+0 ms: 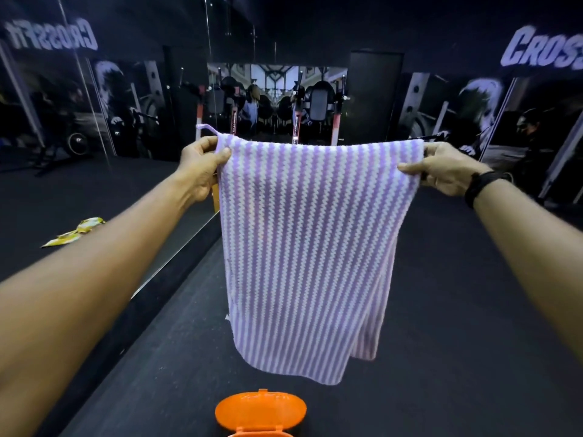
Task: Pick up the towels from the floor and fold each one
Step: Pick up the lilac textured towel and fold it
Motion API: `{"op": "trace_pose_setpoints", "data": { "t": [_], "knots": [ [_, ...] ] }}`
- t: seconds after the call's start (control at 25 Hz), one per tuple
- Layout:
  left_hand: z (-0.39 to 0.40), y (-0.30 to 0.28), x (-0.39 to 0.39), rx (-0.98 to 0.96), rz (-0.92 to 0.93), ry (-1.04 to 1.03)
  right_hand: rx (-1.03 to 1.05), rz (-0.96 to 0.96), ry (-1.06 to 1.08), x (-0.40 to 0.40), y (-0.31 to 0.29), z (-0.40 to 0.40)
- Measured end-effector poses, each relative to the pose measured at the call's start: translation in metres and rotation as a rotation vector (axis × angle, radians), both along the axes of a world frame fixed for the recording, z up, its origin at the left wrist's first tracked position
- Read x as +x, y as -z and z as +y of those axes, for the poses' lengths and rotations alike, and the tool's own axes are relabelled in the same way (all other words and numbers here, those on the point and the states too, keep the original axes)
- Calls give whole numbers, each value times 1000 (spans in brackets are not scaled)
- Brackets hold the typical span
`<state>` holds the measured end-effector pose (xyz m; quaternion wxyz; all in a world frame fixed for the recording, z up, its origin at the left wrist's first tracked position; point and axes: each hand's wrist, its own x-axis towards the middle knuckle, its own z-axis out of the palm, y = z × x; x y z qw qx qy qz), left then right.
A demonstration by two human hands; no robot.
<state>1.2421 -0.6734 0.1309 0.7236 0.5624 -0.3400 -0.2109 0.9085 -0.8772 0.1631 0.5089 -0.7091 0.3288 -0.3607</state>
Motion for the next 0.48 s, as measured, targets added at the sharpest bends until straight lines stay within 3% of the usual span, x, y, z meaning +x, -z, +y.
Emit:
{"op": "trace_pose_setpoints", "data": {
  "t": [0.12, 0.24, 0.48],
  "knots": [
    [-4, -5, 1, -55, 26, -63, 75, -129, -27, -1, 0, 3],
    [-5, -9, 3, -59, 31, -77, 40, 10, -151, 1, 7, 8],
    [6, -9, 3, -70, 44, -63, 5, -180, -6, 4, 15, 3]
  ]
}}
